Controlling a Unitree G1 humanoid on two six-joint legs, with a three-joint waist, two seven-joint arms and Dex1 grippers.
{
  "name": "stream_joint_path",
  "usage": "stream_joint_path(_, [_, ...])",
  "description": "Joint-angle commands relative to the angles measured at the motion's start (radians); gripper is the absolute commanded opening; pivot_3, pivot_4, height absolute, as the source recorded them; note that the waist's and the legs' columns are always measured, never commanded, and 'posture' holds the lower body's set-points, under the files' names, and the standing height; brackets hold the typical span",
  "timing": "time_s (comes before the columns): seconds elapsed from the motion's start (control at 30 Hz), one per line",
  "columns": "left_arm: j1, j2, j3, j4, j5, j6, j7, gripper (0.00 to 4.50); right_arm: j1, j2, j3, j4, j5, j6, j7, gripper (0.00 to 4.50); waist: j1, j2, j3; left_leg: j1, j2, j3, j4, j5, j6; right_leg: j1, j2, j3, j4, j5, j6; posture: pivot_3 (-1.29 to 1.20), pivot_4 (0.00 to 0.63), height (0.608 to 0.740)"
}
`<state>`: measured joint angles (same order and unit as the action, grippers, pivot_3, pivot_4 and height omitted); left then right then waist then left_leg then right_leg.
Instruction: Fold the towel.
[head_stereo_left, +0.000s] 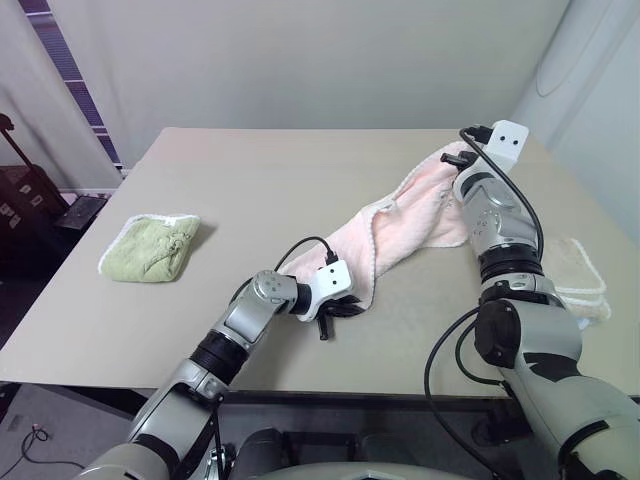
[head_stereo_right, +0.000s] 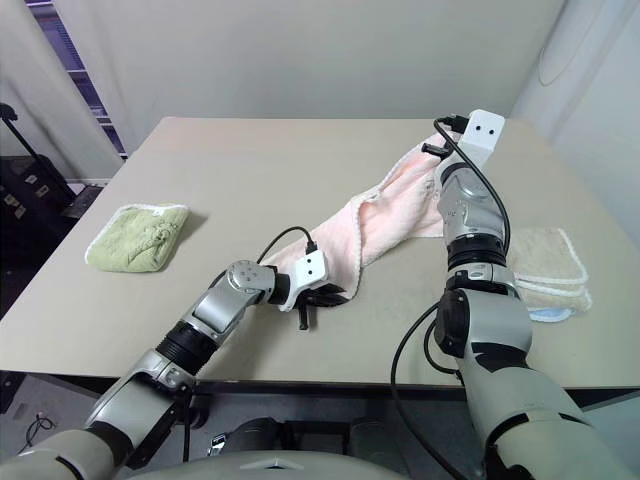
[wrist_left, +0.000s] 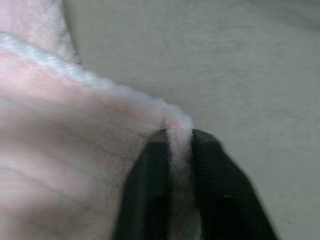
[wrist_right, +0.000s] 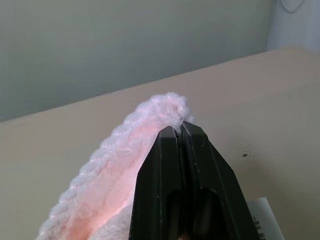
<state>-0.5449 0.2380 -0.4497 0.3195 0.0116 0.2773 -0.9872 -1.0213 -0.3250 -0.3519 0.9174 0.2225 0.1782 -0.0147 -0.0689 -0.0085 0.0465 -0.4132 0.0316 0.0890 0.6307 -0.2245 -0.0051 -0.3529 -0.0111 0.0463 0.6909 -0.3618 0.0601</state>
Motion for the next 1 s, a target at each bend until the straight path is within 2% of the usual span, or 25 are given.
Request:
stream_joint_path(0.03, [0.010, 0.019, -0.001, 0.007, 0.001, 0.046, -0.019, 0.01, -0.014, -0.017, -0.012, -0.045, 0.013, -0.010, -0.009, 0.00, -0.001, 0.000, 0.000, 0.000, 0.000, 0.000, 0.000, 0.000, 0.000, 0.000, 0.000, 0.000, 0.000, 0.000, 0.000, 0.00, 0.000, 0.740])
stream_joint_path(0.17, [0.004, 0.022, 0.063, -0.011, -0.062, 0.055, -0.039, 0.01, -0.017, -0.017, -0.014, -0.037, 0.010, -0.012, -0.011, 0.00, -0.001, 0.000, 0.000, 0.000, 0.000, 0.000, -0.001, 0.000, -0.001, -0.001, 0.001, 0.000, 0.000, 0.000, 0.000, 0.00, 0.000, 0.740])
stream_joint_path(0.27, [-0.013, 0.023, 0.166, -0.060, -0.173, 0.106, -0.061, 0.01, -0.010, -0.019, -0.012, -0.040, 0.008, -0.014, -0.008, 0.00, -0.001, 0.000, 0.000, 0.000, 0.000, 0.000, -0.001, 0.000, -0.001, -0.001, 0.001, 0.000, 0.000, 0.000, 0.000, 0.00, 0.000, 0.740])
stream_joint_path(0.47, [-0.113, 0.134, 0.407, -0.029, -0.355, 0.178, -0.104, 0.01, 0.041, -0.042, -0.026, -0.096, 0.022, 0.008, 0.010, 0.00, -0.001, 0.000, 0.000, -0.001, 0.000, 0.000, 0.000, 0.001, -0.001, -0.002, 0.000, 0.000, 0.001, 0.000, 0.000, 0.00, 0.000, 0.740])
stream_joint_path(0.57, [-0.239, 0.171, 0.551, 0.149, -0.407, 0.172, -0.029, 0.01, 0.104, -0.066, -0.040, -0.178, 0.045, 0.042, 0.042, 0.00, 0.005, 0.000, 0.000, -0.001, 0.000, -0.001, 0.000, 0.001, -0.001, -0.002, 0.000, -0.001, 0.001, 0.000, 0.000, 0.00, 0.000, 0.740])
stream_joint_path(0.7, [-0.393, 0.194, 0.643, 0.428, -0.386, 0.045, 0.084, 0.01, 0.162, -0.091, -0.044, -0.260, 0.071, 0.089, 0.077, 0.00, 0.003, 0.000, 0.000, -0.002, 0.000, -0.001, 0.001, 0.001, -0.001, -0.002, 0.000, -0.001, 0.001, 0.000, 0.001, 0.00, 0.000, 0.740])
stream_joint_path(0.87, [-0.551, 0.188, 0.694, 0.744, -0.349, -0.142, 0.215, 0.01, 0.194, -0.114, -0.038, -0.290, 0.088, 0.126, 0.131, 0.00, 0.000, 0.000, 0.000, -0.002, 0.000, 0.000, 0.000, 0.001, -0.001, -0.003, 0.000, 0.000, 0.001, 0.000, 0.001, 0.00, 0.000, 0.740])
stream_joint_path(1.0, [-0.625, 0.168, 0.715, 0.886, -0.334, -0.216, 0.284, 0.01, 0.209, -0.117, -0.030, -0.315, 0.092, 0.125, 0.168, 0.00, 0.001, 0.000, 0.001, -0.005, 0.000, 0.000, 0.000, 0.001, -0.001, -0.005, 0.000, -0.001, 0.001, 0.000, 0.001, 0.00, 0.000, 0.740])
